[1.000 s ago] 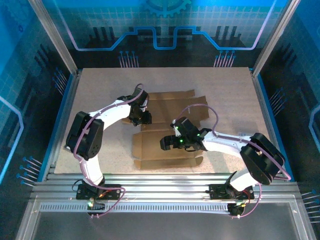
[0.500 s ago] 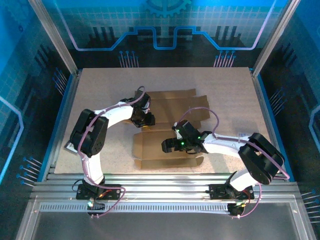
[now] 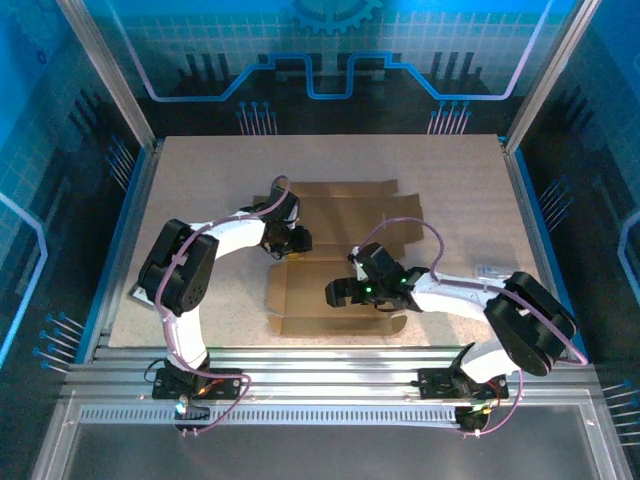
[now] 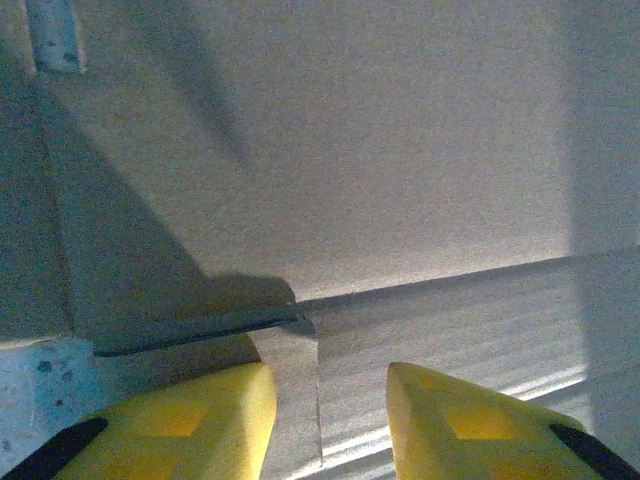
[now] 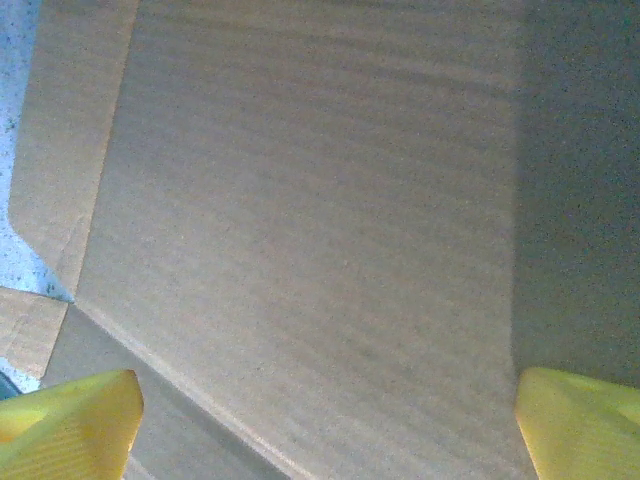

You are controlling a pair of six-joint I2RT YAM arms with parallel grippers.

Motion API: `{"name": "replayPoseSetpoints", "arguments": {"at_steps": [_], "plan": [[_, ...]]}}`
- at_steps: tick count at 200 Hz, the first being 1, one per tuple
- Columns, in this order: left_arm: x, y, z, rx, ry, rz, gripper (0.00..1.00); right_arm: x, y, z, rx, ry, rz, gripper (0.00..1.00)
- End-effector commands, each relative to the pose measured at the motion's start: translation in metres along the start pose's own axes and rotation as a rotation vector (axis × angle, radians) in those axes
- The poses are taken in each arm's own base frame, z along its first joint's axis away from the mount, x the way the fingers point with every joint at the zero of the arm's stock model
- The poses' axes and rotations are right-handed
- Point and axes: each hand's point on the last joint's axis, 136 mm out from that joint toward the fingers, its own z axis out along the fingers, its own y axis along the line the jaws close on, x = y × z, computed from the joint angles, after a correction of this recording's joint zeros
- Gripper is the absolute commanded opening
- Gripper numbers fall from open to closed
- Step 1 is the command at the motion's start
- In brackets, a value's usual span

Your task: Fold the paper box

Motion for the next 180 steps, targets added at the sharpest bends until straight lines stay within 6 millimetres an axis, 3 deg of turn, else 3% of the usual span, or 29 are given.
{"name": "replayPoseSetpoints", "arguments": {"at_steps": [1, 38, 92, 125, 180], "plan": [[0.03, 0.019, 0.015, -0.053, 0.089, -0.038, 0.38, -0.009, 0.016, -0.011, -0.053, -0.033, -0.026, 0.97], [0.009, 0.005, -0.014, -0.023, 0.044, -0.048, 0.42, -0.03, 0.027, -0.025, -0.07, -0.082, -0.08, 0.98], [-0.021, 0.014, -0.063, 0.004, 0.004, -0.09, 0.47, -0.077, 0.041, -0.044, -0.067, -0.148, -0.135, 1.0], [-0.031, 0.009, -0.073, 0.031, -0.001, -0.075, 0.49, -0.095, 0.046, -0.048, -0.065, -0.19, -0.1, 1.0], [-0.077, 0.013, -0.086, 0.043, -0.119, -0.076, 0.56, -0.119, 0.045, -0.035, -0.016, -0.187, -0.107, 0.99]]}}
